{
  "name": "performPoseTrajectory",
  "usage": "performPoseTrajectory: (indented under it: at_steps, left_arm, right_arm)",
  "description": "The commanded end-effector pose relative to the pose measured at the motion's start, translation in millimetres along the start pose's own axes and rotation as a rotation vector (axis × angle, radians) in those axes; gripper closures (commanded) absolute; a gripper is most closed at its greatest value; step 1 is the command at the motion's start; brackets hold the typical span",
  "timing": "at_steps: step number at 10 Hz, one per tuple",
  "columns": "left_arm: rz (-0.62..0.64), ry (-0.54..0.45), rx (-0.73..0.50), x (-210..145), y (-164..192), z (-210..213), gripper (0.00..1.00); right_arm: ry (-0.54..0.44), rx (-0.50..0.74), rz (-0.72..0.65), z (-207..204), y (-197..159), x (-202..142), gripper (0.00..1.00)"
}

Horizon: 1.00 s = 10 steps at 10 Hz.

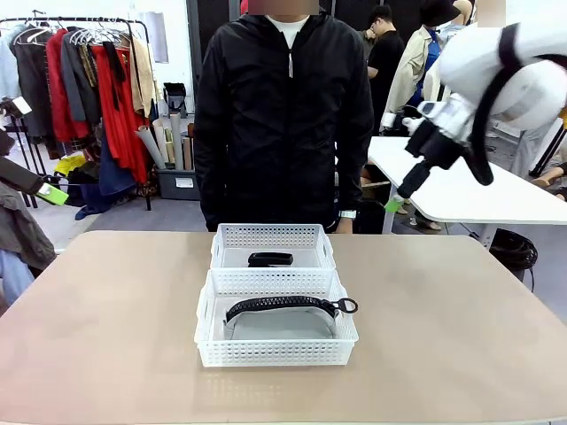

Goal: Distribute items into two baskets.
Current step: Place the picked Stapler into the Organizing basket as instructed by the person.

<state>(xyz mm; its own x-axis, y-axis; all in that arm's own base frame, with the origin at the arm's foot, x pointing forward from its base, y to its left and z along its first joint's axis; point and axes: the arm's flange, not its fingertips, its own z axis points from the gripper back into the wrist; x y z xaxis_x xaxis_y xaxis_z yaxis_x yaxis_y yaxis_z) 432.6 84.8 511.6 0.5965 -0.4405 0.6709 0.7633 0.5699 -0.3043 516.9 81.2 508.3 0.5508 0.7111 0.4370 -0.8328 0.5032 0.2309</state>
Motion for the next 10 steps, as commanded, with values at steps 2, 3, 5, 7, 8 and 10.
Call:
performPoseTrajectory:
  at_steps: [2, 3, 5, 7, 8, 10]
  left_arm:
    - [-0.005, -0.003, 0.0, 0.5, -1.7, 0.8, 0.0]
    - [-0.005, -0.003, 0.0, 0.5, -1.7, 0.8, 0.0]
    - [-0.005, -0.003, 0.0, 0.5, -1.7, 0.8, 0.0]
    - [-0.005, -0.003, 0.0, 0.5, -1.7, 0.8, 0.0]
    - [-0.005, -0.003, 0.0, 0.5, -1.7, 0.8, 0.0]
    - [-0.005, -0.003, 0.0, 0.5, -1.7, 0.8, 0.0]
  right_arm:
    - [-0.082, 0.141, -0.145, 20.3, 17.1, -46.5, 0.0]
    - [-0.112, 0.165, -0.184, 25.6, 16.8, -66.9, 0.0]
    - [-0.184, 0.187, -0.24, 32.4, 14.6, -110.3, 0.0]
    - [-0.261, 0.193, -0.279, 29.6, 12.0, -149.6, 0.0]
    - [-0.309, 0.192, -0.29, 28.1, 11.1, -167.4, 0.0]
    - [-0.375, 0.199, -0.298, 27.3, 9.9, -189.8, 0.0]
